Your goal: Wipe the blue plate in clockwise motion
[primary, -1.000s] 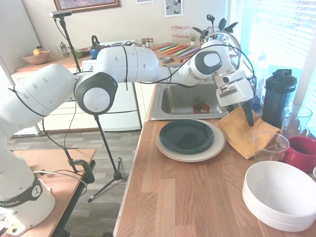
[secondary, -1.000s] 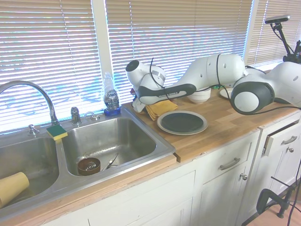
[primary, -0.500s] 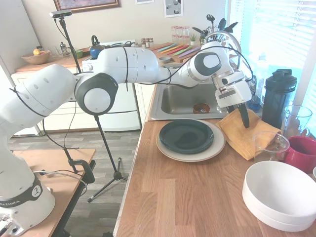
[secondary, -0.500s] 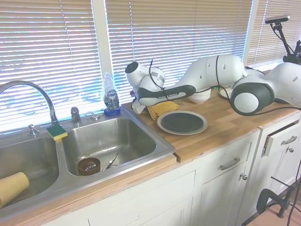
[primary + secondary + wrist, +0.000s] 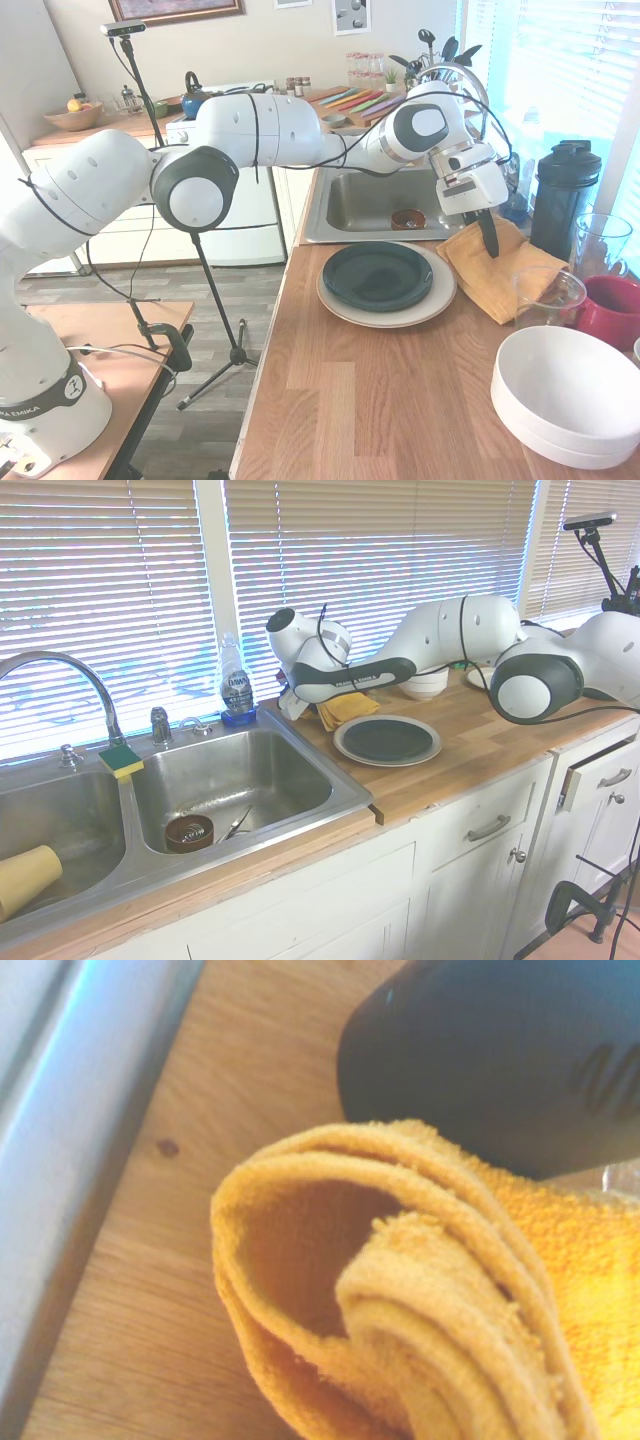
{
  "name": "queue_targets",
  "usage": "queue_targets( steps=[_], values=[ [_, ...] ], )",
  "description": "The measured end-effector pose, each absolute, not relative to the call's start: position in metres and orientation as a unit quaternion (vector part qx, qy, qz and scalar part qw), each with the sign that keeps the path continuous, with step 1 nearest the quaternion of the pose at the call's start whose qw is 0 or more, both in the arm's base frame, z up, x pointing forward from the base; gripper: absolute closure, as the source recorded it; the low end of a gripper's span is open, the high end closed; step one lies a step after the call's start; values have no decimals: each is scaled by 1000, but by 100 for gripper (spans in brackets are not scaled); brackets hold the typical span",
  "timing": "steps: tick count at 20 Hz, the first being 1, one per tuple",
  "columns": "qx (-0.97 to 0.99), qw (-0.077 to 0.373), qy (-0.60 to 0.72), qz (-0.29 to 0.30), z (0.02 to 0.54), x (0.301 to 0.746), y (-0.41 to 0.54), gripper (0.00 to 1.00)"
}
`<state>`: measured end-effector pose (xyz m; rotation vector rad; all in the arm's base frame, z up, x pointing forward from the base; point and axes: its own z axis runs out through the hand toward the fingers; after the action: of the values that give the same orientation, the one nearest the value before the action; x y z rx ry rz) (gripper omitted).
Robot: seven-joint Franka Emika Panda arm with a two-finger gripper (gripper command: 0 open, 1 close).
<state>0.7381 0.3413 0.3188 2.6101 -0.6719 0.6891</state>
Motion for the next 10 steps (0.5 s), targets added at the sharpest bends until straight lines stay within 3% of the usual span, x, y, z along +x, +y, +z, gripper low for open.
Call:
queue_targets(
  steps=[10],
  values=[
    [926, 103, -291, 217, 398, 740, 321, 100]
  ],
)
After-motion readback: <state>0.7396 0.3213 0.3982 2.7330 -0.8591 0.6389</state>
